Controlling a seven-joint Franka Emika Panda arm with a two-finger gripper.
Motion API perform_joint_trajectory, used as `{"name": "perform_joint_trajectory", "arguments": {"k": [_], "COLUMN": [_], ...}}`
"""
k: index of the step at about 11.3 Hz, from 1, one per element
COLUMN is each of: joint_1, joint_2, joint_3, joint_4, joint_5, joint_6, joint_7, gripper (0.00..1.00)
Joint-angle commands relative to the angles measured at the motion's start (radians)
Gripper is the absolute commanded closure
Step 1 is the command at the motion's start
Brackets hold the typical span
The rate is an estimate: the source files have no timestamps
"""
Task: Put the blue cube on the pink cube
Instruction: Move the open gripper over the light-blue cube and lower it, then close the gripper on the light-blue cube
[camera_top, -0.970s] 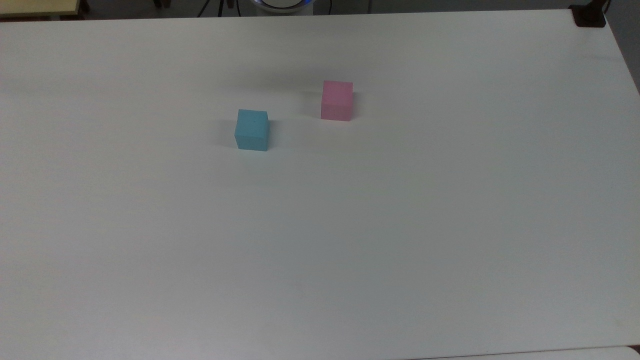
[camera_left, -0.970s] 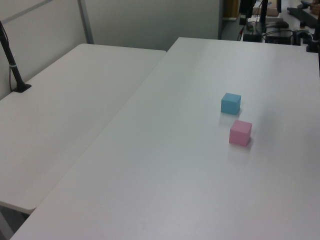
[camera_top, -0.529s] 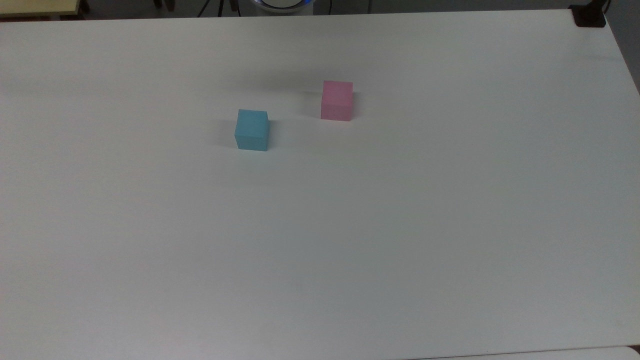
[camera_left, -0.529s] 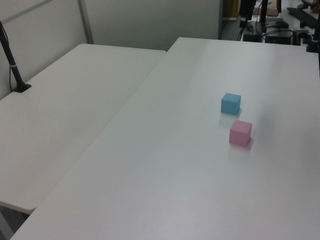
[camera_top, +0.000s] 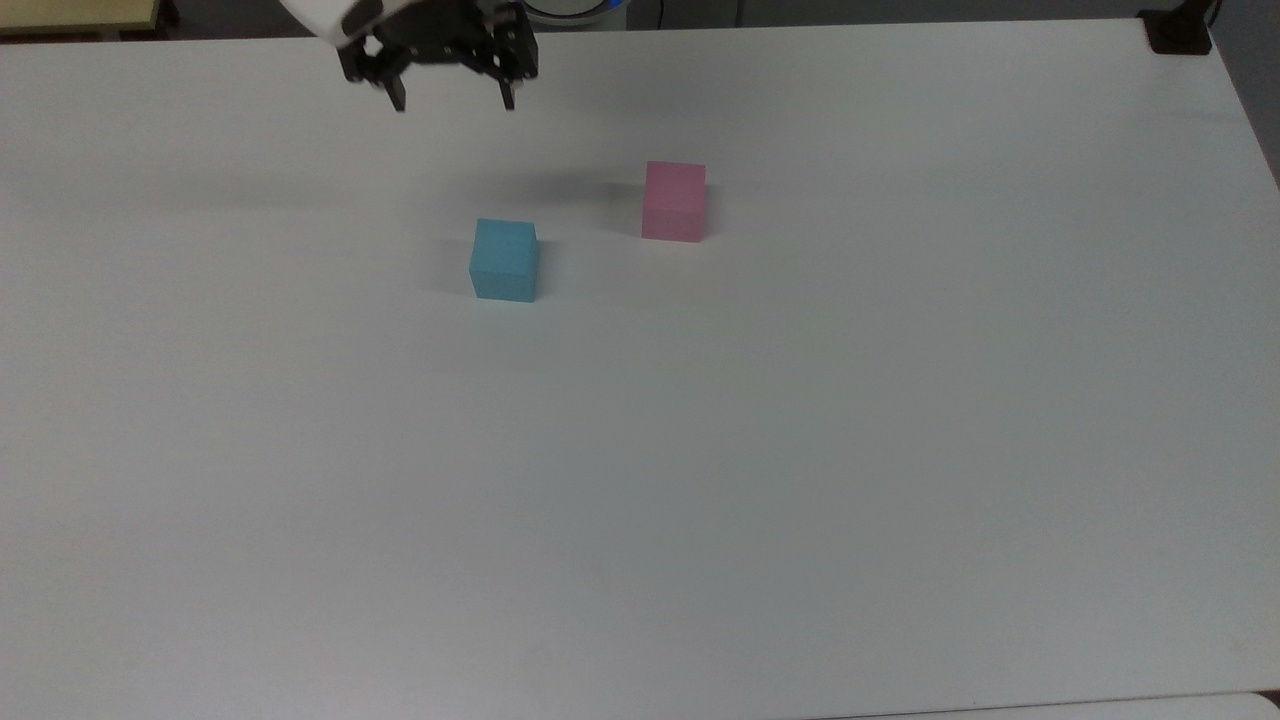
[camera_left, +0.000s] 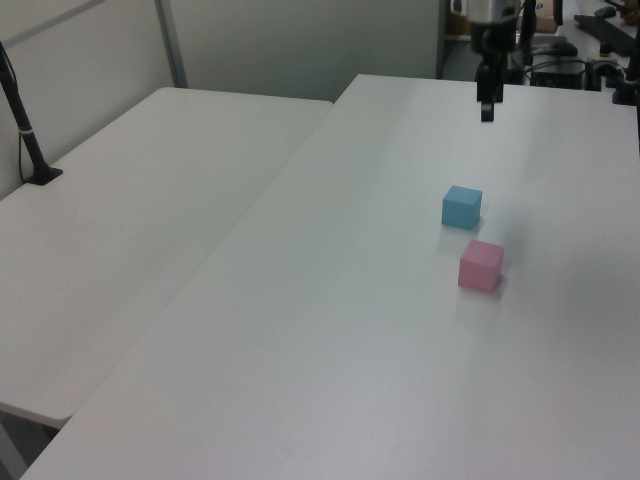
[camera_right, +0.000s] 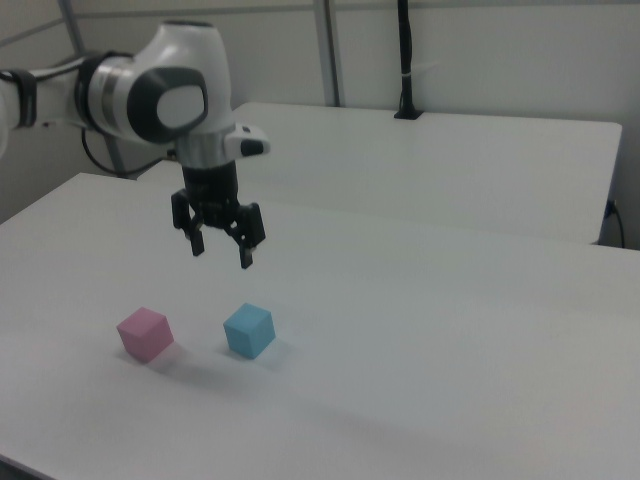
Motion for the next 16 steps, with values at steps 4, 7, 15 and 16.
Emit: {"name": "perform_joint_trajectory", "arguments": {"k": [4,7,15,16], "joint_1": [0.04,0.043,0.057,0.058], "joint_2": [0.119,0.188,0.222,0.195], "joint_3": [0.01,0.016,0.056,0.064], "joint_4": [-0.147,-0.145,-0.133,-0.132], "joint_5": [-0.093,-0.111,-0.108,-0.108], "joint_6": [0.274,0.356,0.354,0.306], "joint_7": [0.135,0.176,0.245,0.245], "gripper": [0.0,0.0,0.54,0.54]}}
